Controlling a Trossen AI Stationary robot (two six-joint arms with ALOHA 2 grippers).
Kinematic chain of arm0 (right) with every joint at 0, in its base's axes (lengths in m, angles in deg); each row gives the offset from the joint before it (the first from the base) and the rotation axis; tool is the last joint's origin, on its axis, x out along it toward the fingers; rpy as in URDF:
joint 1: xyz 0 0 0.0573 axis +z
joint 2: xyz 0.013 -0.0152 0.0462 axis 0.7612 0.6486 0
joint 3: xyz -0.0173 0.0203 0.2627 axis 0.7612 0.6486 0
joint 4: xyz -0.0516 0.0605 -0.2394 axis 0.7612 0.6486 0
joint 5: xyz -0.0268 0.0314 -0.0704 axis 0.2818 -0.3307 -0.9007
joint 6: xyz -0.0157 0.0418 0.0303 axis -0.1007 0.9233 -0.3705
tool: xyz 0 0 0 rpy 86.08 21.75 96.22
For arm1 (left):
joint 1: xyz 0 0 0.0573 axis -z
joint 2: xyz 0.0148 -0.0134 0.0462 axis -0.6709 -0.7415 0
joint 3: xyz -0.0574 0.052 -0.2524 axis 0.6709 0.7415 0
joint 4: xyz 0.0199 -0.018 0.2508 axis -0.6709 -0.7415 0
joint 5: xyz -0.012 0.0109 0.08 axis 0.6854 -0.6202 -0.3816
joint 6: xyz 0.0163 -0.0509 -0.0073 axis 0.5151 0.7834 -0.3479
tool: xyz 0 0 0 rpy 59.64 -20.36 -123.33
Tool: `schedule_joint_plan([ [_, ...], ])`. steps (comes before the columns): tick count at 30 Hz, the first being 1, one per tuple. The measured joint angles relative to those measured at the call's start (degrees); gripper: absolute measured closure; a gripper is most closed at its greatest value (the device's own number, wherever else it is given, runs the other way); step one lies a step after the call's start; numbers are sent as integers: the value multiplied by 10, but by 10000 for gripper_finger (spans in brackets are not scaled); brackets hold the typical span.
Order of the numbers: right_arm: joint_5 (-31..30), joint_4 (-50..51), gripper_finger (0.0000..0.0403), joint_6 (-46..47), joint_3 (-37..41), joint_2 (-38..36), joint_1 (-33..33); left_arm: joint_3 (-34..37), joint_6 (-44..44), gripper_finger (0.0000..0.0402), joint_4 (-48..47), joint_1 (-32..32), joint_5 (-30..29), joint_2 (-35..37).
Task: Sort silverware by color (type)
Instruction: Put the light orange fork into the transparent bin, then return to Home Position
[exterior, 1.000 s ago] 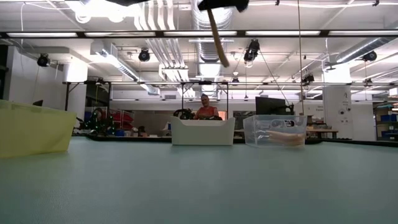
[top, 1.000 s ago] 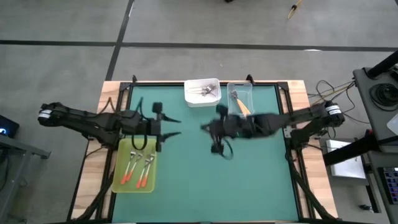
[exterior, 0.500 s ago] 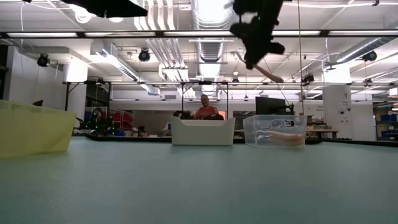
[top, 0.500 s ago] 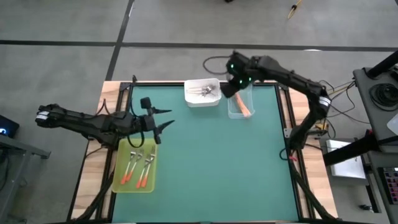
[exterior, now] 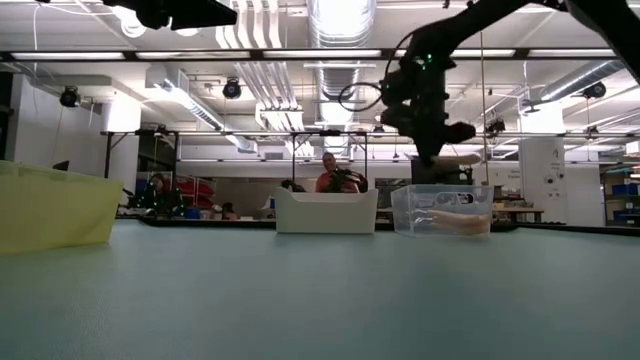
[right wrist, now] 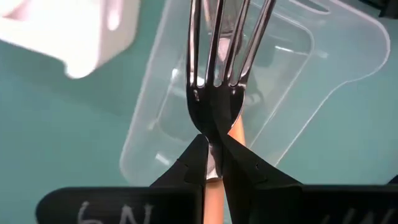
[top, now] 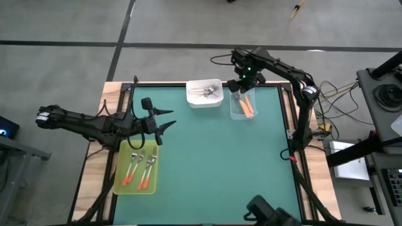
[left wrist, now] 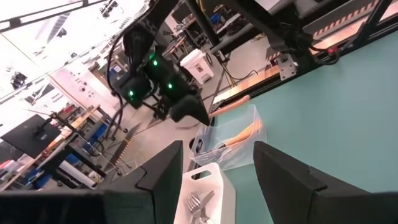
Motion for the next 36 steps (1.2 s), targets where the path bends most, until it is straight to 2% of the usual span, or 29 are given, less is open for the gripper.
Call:
schedule_joint_plan([
  [9,-5,-3,384,-28,0,48,-8,0,0,223,0,0,-1,0],
  [12,-32,-4,383,-34,-2,58,-8,0,-3,223,0,0,-1,0],
  [17,-47,-6,371,-44,-2,66,-8,0,-3,223,0,0,-1,0],
  [24,-47,-15,375,-50,-2,67,-8,0,-3,223,0,-1,-1,0],
  [36,-47,-37,327,-59,-2,66,-8,0,-3,223,0,-1,-1,0],
])
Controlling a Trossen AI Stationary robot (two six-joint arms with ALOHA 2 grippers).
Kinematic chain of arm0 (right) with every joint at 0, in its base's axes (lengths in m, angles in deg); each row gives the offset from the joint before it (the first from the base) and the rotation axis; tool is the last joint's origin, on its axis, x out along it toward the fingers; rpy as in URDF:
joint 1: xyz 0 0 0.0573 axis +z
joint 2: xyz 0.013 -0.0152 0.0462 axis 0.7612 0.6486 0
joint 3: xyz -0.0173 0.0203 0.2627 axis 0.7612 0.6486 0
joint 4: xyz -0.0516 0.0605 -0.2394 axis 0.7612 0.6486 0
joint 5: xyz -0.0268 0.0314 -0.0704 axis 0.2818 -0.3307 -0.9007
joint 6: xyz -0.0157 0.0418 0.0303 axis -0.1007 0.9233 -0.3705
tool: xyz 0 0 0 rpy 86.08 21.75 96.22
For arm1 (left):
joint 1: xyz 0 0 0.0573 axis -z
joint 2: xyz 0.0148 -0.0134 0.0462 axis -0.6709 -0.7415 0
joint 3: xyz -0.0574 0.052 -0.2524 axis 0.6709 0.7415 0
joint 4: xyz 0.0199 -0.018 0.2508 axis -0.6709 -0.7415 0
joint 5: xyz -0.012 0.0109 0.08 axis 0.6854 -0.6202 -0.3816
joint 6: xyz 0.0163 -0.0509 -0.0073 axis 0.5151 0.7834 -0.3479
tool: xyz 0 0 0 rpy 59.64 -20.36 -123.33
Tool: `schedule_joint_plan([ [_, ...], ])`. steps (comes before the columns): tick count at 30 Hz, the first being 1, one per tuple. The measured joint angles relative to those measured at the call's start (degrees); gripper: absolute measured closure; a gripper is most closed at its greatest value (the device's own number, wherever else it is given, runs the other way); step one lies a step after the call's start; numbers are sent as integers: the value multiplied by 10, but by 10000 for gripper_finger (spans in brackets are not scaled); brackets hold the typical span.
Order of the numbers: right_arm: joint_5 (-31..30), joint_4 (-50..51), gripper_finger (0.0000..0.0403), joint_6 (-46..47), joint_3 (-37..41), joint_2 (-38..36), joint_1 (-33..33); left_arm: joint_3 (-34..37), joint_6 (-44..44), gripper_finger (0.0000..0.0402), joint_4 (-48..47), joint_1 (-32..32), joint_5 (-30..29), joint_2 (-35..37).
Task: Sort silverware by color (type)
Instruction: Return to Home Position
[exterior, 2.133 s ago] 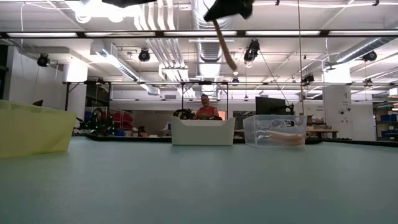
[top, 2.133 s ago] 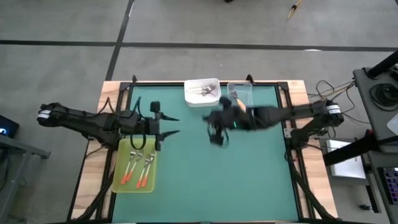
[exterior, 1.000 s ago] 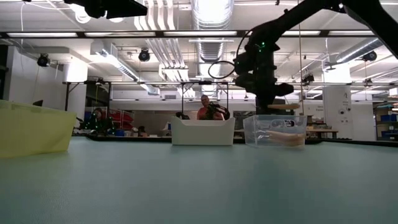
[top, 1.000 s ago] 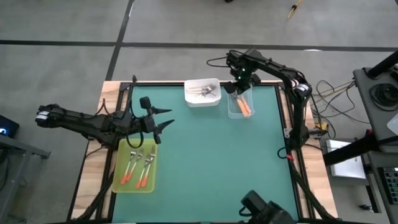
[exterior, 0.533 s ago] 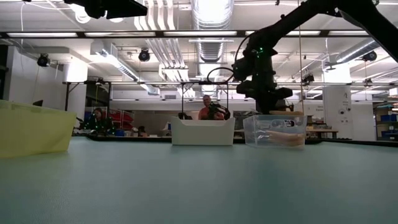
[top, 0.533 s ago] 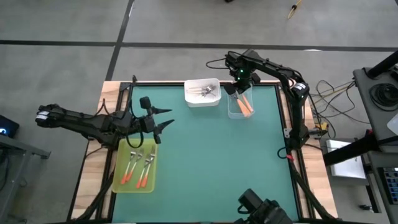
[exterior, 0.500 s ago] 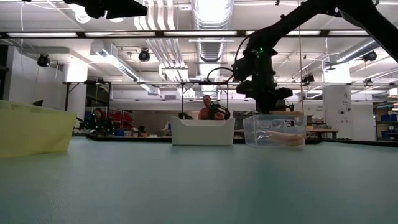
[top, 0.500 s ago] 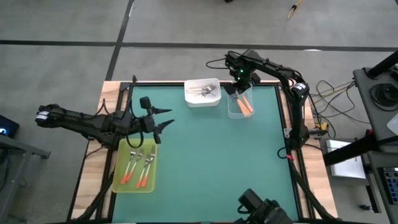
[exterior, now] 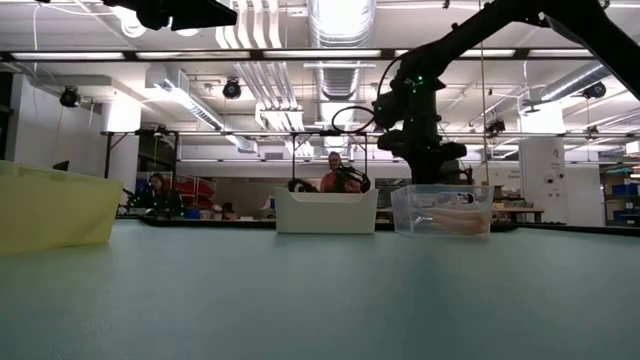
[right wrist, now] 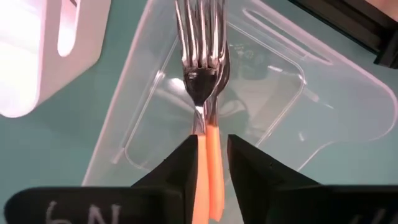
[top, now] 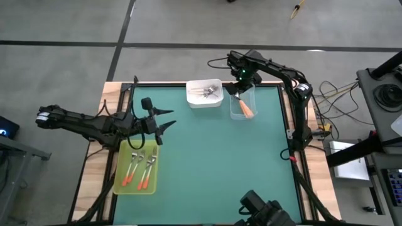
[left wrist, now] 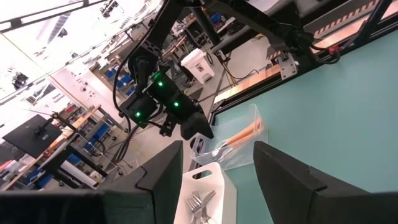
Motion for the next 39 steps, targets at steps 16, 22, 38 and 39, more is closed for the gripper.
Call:
schedule_joint_plan([
  [16,1,-112,323,-109,34,-103,64,0,0,223,0,0,1,0],
  [22,1,-267,335,-152,144,-207,145,0,5,223,-1,0,1,0],
  [38,4,-768,349,-236,606,-475,335,3,121,223,-110,0,3,23],
  [39,3,-784,351,-236,629,-488,338,5,141,223,-119,0,3,27],
])
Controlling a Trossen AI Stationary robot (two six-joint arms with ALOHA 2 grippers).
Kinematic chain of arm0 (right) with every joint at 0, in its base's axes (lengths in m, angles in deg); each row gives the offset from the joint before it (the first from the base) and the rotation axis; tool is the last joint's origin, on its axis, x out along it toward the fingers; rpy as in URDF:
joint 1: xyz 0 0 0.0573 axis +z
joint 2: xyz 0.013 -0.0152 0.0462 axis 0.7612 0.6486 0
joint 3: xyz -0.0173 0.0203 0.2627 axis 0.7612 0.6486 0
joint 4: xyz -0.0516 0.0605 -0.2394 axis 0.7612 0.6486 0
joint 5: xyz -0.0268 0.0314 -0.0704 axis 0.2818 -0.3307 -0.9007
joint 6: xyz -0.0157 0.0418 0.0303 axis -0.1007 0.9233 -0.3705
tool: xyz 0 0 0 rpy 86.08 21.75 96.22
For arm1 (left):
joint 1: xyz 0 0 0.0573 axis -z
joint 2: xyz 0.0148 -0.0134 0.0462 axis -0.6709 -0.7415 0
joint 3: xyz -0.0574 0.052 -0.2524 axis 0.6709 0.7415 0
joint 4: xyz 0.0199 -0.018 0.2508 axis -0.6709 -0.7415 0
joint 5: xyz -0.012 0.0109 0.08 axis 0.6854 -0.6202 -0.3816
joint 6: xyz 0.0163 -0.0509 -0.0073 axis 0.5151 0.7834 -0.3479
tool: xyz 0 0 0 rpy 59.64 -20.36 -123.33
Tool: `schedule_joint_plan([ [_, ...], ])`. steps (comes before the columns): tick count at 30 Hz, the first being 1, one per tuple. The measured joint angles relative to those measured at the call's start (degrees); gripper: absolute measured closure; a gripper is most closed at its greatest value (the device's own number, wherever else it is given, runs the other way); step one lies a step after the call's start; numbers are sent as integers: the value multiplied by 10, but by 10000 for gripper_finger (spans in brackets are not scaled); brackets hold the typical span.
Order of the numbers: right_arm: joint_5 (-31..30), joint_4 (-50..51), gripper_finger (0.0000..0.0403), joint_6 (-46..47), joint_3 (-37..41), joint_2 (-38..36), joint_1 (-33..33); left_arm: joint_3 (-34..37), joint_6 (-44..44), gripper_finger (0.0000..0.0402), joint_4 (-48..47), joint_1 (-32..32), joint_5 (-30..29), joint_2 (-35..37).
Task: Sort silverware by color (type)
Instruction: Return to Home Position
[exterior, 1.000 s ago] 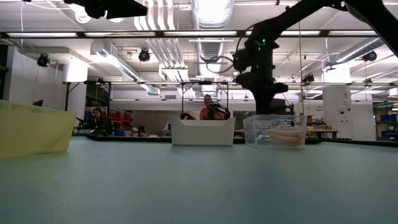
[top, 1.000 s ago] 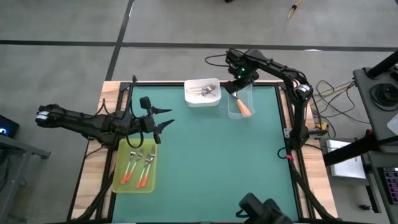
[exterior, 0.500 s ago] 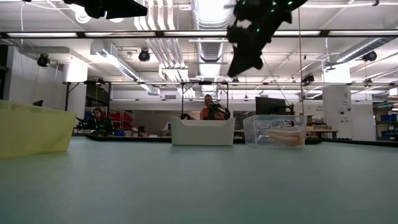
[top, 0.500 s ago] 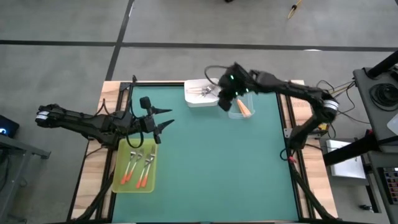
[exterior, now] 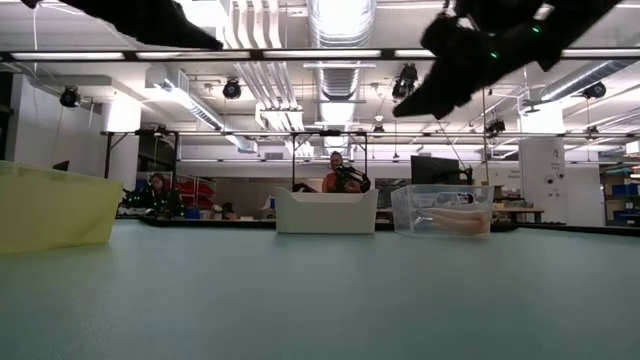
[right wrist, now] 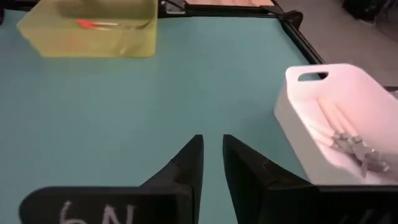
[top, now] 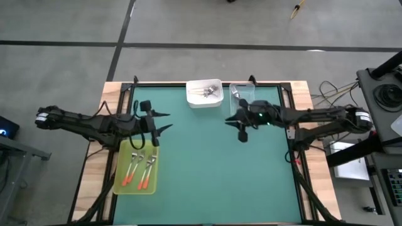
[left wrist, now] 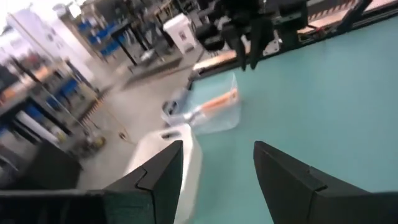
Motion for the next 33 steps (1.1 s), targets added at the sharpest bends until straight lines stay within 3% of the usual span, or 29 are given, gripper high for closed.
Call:
schedule_joint_plan([
  [8,-2,-61,355,-4,129,-108,1,38,78,223,-18,0,30,42],
  [19,-2,-73,355,-18,212,-251,0,115,118,223,10,0,33,179],
  [33,-2,-74,355,-23,286,-355,0,196,135,223,18,0,33,339],
])
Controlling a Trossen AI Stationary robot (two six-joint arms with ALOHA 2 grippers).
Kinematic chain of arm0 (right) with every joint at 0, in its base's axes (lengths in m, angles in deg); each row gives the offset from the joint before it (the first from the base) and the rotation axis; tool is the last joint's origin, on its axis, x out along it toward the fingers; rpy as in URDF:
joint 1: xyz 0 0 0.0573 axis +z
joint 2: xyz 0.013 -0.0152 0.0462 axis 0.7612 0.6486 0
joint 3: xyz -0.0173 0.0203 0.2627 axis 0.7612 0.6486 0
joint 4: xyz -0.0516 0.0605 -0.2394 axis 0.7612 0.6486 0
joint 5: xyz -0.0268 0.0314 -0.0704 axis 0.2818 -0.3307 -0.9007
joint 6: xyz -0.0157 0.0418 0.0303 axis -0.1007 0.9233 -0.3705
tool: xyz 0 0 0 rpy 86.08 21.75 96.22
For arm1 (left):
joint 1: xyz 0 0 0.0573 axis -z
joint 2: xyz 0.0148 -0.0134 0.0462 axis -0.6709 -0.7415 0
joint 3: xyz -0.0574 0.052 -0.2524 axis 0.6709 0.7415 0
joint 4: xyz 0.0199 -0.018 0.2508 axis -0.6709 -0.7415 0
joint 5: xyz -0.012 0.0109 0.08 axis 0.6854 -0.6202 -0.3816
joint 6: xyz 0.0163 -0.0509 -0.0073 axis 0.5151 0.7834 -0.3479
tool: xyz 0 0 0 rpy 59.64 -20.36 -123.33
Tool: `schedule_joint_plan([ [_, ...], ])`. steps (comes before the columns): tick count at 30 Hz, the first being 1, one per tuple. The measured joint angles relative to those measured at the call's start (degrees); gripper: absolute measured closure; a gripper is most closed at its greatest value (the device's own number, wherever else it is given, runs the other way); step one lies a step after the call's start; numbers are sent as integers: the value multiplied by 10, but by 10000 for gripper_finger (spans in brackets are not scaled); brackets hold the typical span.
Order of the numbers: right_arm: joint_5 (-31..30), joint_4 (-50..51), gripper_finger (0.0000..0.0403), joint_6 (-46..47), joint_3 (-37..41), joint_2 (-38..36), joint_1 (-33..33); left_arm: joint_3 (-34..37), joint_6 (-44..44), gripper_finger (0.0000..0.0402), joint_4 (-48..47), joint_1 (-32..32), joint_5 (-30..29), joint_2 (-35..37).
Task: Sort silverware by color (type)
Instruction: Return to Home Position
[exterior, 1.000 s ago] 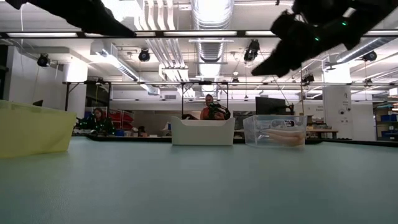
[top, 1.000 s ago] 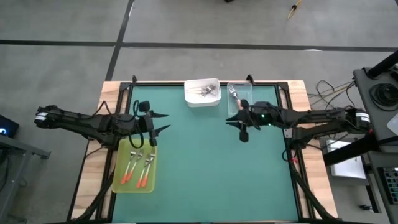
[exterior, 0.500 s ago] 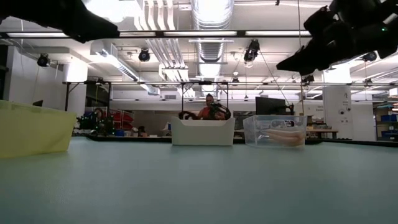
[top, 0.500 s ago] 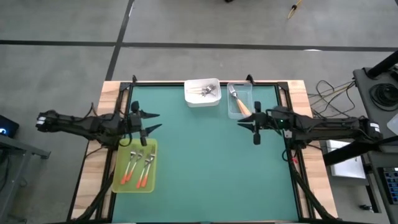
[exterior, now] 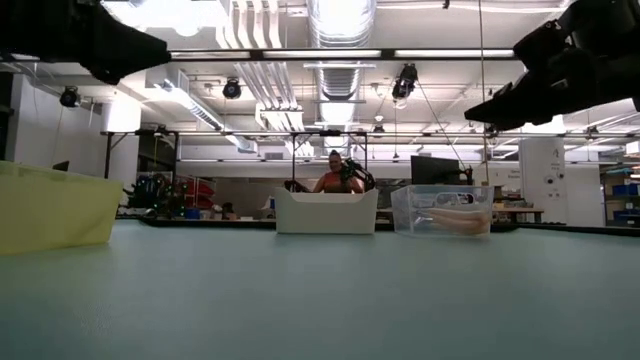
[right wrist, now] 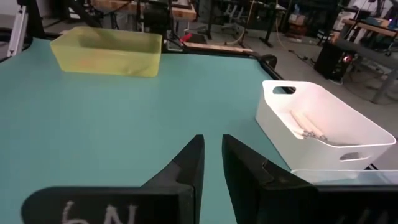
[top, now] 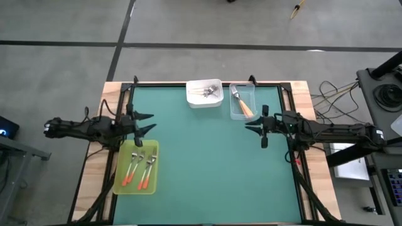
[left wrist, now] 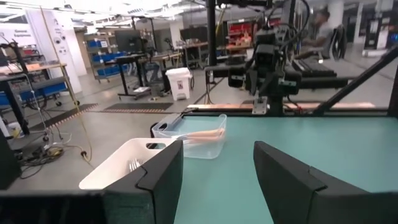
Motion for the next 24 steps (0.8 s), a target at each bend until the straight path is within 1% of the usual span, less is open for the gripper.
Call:
schedule_joint_plan([
  [5,0,1,355,0,17,-25,0,25,14,223,0,0,0,52],
  [13,0,20,355,-2,38,-79,0,50,14,223,-1,0,0,111],
  [18,-1,44,355,-11,48,-130,0,57,27,223,-4,0,0,108],
  [21,-1,58,355,-14,52,-171,0,65,40,225,0,0,0,111],
  [24,-1,98,355,-22,52,-221,0,78,48,234,16,0,0,111],
])
